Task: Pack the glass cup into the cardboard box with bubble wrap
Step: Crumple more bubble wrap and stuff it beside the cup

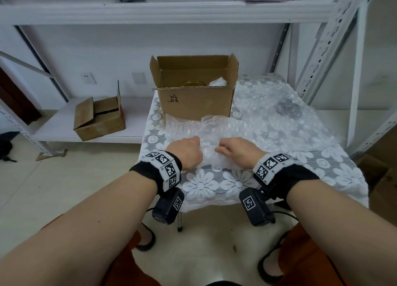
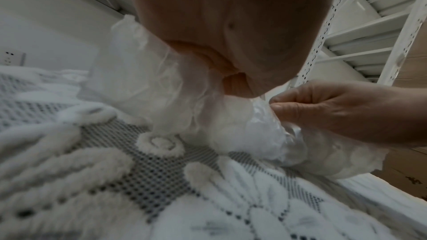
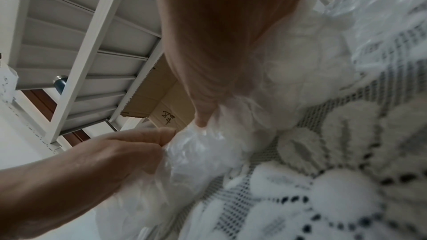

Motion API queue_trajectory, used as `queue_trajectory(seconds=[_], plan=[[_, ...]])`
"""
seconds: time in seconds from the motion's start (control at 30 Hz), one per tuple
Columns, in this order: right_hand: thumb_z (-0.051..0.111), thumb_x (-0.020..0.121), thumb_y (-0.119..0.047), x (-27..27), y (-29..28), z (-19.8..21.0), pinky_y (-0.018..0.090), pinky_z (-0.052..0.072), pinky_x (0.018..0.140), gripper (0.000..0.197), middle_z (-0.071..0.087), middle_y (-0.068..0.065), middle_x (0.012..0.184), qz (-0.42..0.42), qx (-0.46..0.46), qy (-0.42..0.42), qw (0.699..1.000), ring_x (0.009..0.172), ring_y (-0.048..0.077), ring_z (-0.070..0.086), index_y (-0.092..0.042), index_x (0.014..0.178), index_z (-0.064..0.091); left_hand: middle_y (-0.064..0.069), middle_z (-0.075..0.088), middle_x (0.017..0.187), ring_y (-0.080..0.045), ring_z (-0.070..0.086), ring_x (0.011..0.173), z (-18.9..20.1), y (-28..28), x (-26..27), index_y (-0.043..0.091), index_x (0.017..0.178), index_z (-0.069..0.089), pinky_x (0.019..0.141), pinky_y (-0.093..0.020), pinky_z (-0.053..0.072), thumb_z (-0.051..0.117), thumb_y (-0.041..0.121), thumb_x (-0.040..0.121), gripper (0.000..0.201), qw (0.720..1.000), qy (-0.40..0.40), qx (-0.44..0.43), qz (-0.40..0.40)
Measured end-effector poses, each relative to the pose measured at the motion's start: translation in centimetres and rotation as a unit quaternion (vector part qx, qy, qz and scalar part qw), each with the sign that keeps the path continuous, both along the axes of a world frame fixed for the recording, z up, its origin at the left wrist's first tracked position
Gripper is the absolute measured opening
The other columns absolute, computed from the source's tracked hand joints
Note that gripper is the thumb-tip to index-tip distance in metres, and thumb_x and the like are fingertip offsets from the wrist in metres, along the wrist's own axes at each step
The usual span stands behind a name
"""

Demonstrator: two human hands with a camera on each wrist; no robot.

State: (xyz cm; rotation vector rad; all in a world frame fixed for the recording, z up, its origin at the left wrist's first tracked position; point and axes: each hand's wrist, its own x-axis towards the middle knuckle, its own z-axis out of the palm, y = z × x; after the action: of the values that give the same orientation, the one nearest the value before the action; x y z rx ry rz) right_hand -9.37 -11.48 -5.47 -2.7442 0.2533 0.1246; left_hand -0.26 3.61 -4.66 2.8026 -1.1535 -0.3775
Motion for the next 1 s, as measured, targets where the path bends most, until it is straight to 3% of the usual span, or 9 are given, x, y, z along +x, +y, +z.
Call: queue_trajectory(seconds=[0.1, 0.17, 0.23, 0.33, 0.53, 0.63, 0.73, 0.87, 1.0], plan=[[0.039, 0.100, -0.037, 0.2, 0.1, 0.1, 0.026, 0.034, 0.058, 0.031, 0.055, 0.000, 0.084, -0.003, -0.008, 0.016, 1.000, 0.075, 0.018, 0.053, -0.011, 0.103, 0.056, -0.010, 0.058, 0.114, -0.026, 0.053, 0.098, -0.3, -0.2, 0.2, 0.010, 0.115, 0.050, 0.080, -0.035, 0.043, 0.035, 0.023, 0.095, 0.029, 1.000, -0.021, 0.017, -0.009], [0.040, 0.100, -0.038, 0.3, 0.2, 0.0, 0.029, 0.038, 0.061, 0.030, 0.057, 0.002, 0.085, -0.011, -0.024, 0.015, 1.000, 0.076, 0.020, 0.055, -0.012, 0.106, 0.052, -0.010, 0.051, 0.121, -0.026, 0.046, 0.110, -0.6, -0.3, 0.2, 0.009, 0.118, 0.054, 0.091, -0.037, 0.040, 0.037, 0.024, 0.095, 0.032, 0.996, -0.081, 0.019, -0.018], [0.042, 0.098, -0.039, 0.3, 0.2, -0.3, 0.032, 0.042, 0.065, 0.029, 0.059, 0.005, 0.087, -0.022, -0.042, 0.009, 0.999, 0.076, 0.023, 0.057, -0.012, 0.106, 0.049, -0.007, 0.048, 0.123, -0.025, 0.041, 0.113, -1.1, -0.3, 0.2, 0.015, 0.122, 0.058, 0.095, -0.037, 0.035, 0.041, 0.023, 0.094, 0.034, 0.989, -0.145, 0.005, -0.019], [0.050, 0.095, -0.038, 0.1, 0.2, -0.7, 0.032, 0.042, 0.065, 0.027, 0.059, 0.005, 0.088, -0.039, -0.061, -0.029, 0.997, 0.076, 0.022, 0.055, -0.012, 0.099, 0.047, -0.004, 0.051, 0.117, -0.023, 0.041, 0.111, -1.7, -0.2, 0.4, 0.023, 0.120, 0.061, 0.092, -0.034, 0.034, 0.046, 0.018, 0.094, 0.030, 0.980, -0.188, -0.066, -0.023], [0.063, 0.087, -0.029, -0.2, 0.3, -1.0, 0.029, 0.039, 0.069, 0.021, 0.056, 0.002, 0.086, -0.017, -0.147, -0.154, 0.977, 0.082, 0.020, 0.051, -0.011, 0.086, 0.052, -0.003, 0.057, 0.098, -0.023, 0.049, 0.095, -2.2, -0.1, 0.4, 0.018, 0.097, 0.061, 0.074, -0.031, 0.038, 0.052, 0.000, 0.086, 0.023, 0.970, -0.160, -0.175, -0.044], [0.058, 0.091, -0.028, -0.4, 0.8, -1.3, 0.034, 0.046, 0.064, 0.019, 0.061, 0.003, 0.082, -0.007, -0.171, -0.156, 0.973, 0.075, 0.022, 0.055, -0.011, 0.086, 0.052, -0.001, 0.059, 0.096, -0.021, 0.048, 0.090, -2.6, 0.0, 0.4, 0.020, 0.094, 0.062, 0.074, -0.031, 0.040, 0.050, 0.003, 0.088, 0.022, 0.969, -0.165, -0.178, -0.041], [0.058, 0.089, -0.037, -0.8, 0.6, -1.7, 0.031, 0.043, 0.060, 0.026, 0.058, 0.001, 0.078, 0.025, -0.170, -0.194, 0.966, 0.072, 0.020, 0.053, -0.012, 0.082, 0.056, -0.001, 0.060, 0.099, -0.021, 0.048, 0.092, -2.6, 0.3, 0.2, 0.020, 0.098, 0.062, 0.075, -0.031, 0.039, 0.049, 0.008, 0.087, 0.020, 0.967, -0.171, -0.184, -0.044], [0.062, 0.079, -0.055, -1.1, -0.2, -1.8, 0.027, 0.040, 0.073, 0.040, 0.053, -0.003, 0.089, 0.090, -0.172, -0.168, 0.966, 0.082, 0.013, 0.041, -0.016, 0.088, 0.060, 0.002, 0.057, 0.109, -0.020, 0.046, 0.101, -2.3, 0.3, -0.3, 0.024, 0.106, 0.057, 0.085, -0.032, 0.037, 0.050, 0.023, 0.082, 0.025, 0.975, -0.161, -0.151, -0.031], [0.065, 0.076, -0.052, -1.3, -0.4, -1.7, 0.028, 0.041, 0.078, 0.038, 0.053, -0.005, 0.093, 0.110, -0.185, -0.153, 0.965, 0.086, 0.012, 0.041, -0.019, 0.094, 0.062, 0.003, 0.052, 0.115, -0.020, 0.043, 0.107, -2.2, 0.3, -0.5, 0.028, 0.112, 0.052, 0.091, -0.035, 0.035, 0.053, 0.038, 0.078, 0.035, 0.982, -0.146, -0.119, -0.026]])
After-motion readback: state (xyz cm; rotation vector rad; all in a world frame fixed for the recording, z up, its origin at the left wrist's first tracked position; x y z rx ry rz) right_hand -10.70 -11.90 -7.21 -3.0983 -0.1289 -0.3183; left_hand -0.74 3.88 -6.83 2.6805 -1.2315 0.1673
